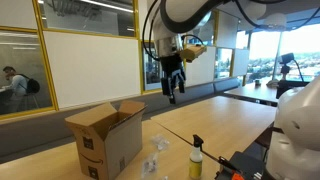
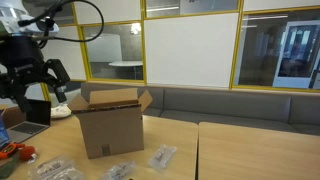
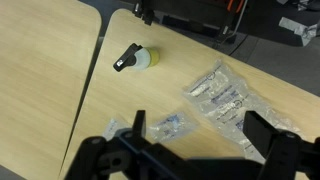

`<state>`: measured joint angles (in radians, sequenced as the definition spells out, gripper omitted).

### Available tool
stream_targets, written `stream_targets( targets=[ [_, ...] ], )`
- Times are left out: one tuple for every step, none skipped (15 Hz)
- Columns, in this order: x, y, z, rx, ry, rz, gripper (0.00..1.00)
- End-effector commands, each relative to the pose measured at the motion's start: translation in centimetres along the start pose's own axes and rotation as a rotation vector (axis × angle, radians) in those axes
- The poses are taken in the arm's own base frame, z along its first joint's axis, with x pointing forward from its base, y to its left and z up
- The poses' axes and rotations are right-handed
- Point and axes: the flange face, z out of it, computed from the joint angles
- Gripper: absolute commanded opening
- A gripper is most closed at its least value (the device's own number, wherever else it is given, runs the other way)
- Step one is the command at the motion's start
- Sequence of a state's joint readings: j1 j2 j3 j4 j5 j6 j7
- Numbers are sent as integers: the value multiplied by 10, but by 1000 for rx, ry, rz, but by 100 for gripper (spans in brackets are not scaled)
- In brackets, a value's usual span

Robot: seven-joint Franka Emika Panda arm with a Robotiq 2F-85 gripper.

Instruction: Put the plastics and the bottle in the box respectively

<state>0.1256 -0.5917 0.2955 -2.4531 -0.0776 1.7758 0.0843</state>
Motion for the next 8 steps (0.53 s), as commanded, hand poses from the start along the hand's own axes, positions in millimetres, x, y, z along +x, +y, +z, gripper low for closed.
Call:
stream_targets(
  targets=[
    [1,0,-3,0,4,0,100],
    [1,0,-5,0,8,1,100],
    [1,0,-6,0,11,1,100],
    [1,1,-6,0,12,2,100],
    [1,0,-6,0,12,2,100],
    [1,0,-6,0,12,2,100],
    [1,0,-6,0,12,2,100],
    [1,0,-6,0,12,2,100]
  ],
)
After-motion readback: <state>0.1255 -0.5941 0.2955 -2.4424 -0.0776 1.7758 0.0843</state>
